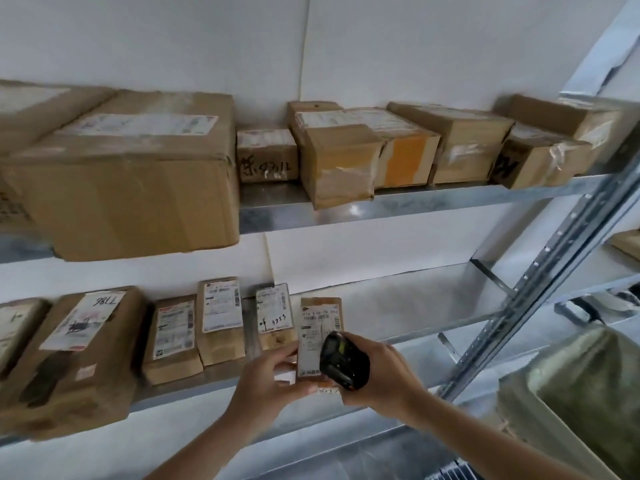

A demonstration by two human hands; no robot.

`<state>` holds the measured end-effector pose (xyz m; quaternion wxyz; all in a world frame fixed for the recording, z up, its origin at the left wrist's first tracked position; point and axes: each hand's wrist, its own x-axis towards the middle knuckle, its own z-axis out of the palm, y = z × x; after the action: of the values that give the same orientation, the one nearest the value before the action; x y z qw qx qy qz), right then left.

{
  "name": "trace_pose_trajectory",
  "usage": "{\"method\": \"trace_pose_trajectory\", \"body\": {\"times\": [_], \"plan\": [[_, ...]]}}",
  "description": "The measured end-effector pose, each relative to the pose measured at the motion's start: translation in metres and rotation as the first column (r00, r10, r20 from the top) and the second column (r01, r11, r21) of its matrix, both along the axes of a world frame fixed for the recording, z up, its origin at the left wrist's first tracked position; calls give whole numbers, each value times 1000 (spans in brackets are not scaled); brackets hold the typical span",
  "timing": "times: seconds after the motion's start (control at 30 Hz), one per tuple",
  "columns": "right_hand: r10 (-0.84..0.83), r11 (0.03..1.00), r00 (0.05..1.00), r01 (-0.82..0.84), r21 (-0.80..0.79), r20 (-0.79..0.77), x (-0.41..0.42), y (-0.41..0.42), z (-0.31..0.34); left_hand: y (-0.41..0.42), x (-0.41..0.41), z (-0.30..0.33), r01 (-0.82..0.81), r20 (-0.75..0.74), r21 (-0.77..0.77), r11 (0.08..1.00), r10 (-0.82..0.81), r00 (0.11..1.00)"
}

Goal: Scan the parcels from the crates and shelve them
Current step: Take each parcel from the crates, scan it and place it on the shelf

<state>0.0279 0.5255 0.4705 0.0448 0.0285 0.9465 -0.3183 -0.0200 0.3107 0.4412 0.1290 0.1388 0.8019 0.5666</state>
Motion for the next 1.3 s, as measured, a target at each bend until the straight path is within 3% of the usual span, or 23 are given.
{"method": "trace_pose_trajectory", "body": {"times": [0.47, 0.63, 0.9, 1.07, 1.3], "plan": [[98, 994, 993, -101, 37, 69, -68, 52, -99, 55, -31, -87, -125, 15, -73, 989, 126, 992], [122, 991, 991, -124, 52, 52, -91, 55, -106, 57, -46, -98, -162, 2, -93, 982, 163, 987], [151, 983, 986, -157, 97, 64, -127, 59, -106, 63, -68, -96, -198, -93, -261, 945, 179, 979], [155, 984, 987, -158, 86, 41, -142, 62, -108, 68, -77, -101, -293, -211, -342, 893, 231, 950], [180, 980, 983, -182, 77, 34, -159, 63, -109, 75, -81, -94, -364, -263, -366, 857, 279, 923]]}}
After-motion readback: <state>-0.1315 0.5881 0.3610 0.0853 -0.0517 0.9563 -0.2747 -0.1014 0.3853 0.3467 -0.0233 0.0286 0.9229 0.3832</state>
